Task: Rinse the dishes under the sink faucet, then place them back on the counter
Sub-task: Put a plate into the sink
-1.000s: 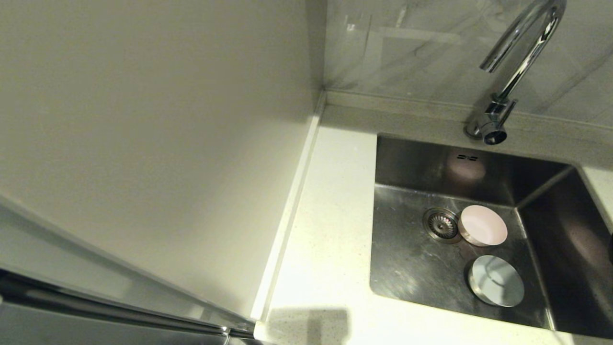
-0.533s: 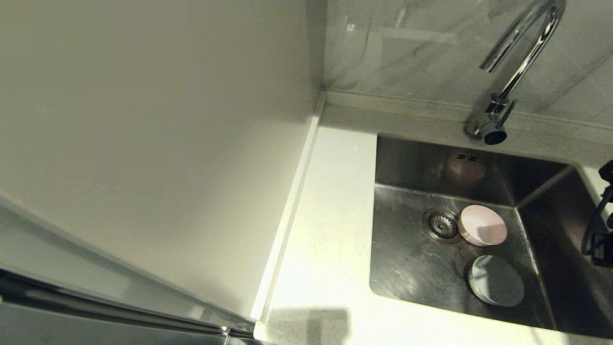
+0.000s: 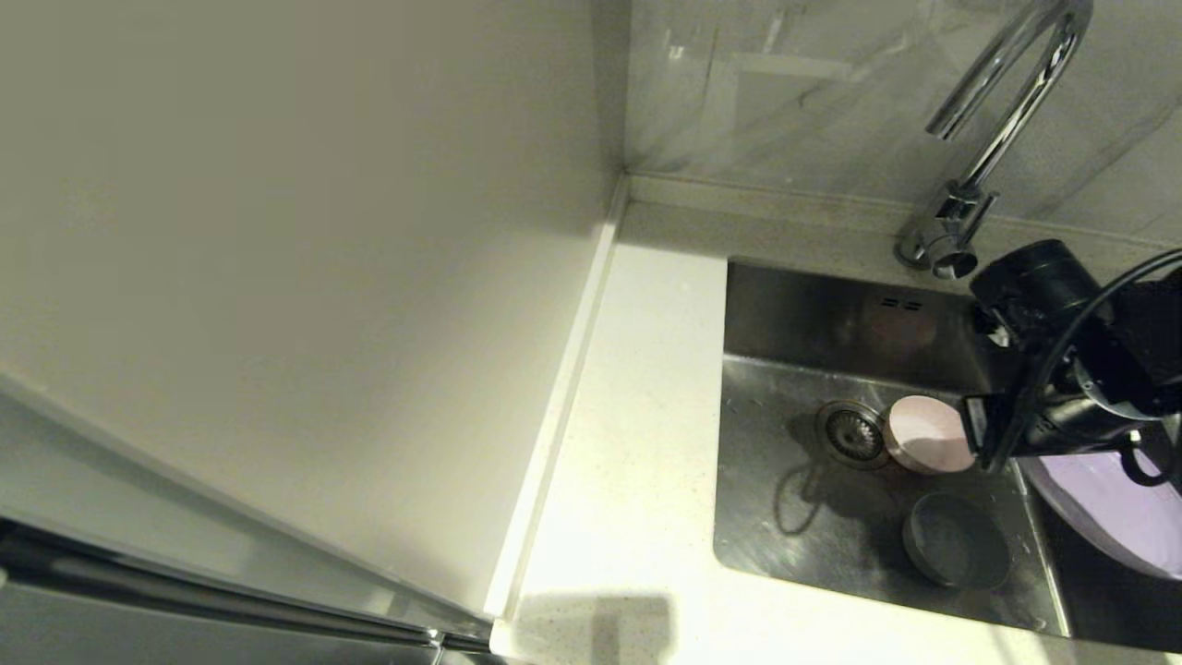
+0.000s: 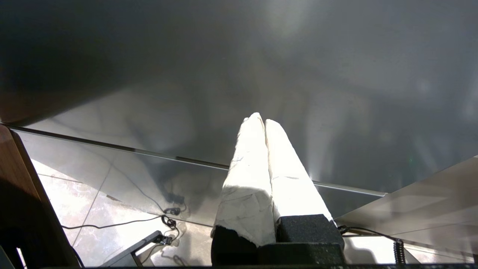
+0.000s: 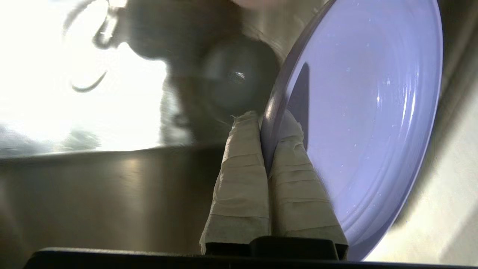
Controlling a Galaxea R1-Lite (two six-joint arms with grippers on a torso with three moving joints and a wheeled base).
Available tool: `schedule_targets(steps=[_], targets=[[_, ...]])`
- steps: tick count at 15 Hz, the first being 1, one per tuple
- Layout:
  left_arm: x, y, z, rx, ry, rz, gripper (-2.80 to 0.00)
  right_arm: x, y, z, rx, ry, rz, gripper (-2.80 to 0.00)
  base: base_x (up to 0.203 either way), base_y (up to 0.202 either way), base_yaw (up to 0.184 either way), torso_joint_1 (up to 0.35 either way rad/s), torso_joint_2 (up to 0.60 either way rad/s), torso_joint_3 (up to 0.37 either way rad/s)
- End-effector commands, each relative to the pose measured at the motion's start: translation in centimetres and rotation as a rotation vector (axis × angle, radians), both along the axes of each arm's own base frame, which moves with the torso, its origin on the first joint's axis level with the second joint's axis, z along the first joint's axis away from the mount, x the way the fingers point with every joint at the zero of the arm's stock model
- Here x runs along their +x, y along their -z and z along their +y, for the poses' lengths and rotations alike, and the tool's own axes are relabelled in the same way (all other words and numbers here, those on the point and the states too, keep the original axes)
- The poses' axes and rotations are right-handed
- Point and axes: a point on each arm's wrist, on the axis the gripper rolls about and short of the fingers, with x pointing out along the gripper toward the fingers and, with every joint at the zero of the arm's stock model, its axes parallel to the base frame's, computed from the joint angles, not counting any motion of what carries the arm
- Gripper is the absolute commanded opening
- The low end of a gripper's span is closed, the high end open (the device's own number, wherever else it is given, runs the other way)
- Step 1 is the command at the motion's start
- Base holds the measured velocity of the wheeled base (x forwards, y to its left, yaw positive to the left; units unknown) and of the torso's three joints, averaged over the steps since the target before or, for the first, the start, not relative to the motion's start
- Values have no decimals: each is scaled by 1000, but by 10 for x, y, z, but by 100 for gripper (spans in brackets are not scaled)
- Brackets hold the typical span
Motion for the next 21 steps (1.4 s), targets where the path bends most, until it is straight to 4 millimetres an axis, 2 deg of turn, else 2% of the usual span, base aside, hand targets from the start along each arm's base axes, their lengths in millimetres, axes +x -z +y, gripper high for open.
schedule_targets(steps=[1, 5, 8, 10, 16, 21], targets=[[0, 1, 0, -1, 0, 2, -280, 25, 17, 23, -14, -52, 39, -280, 0, 0, 0, 0, 0, 0], [0, 1, 0, -1, 0, 2, -280, 66, 39, 33, -26, -38, 42, -280, 0, 0, 0, 0, 0, 0], [0, 1, 0, -1, 0, 3, -280, 100, 67, 31, -81, 20, -24, -280, 0, 0, 0, 0, 0, 0], [0, 1, 0, -1, 0, 3, -280, 115, 77, 22, -105, 65, -47, -280, 0, 0, 0, 0, 0, 0], [0, 1, 0, -1, 0, 4, -280, 143, 93, -9, -159, 184, -64, -280, 0, 0, 0, 0, 0, 0], [0, 1, 0, -1, 0, 2, -280, 160, 100, -20, -160, 217, -84, -280, 0, 0, 0, 0, 0, 0]])
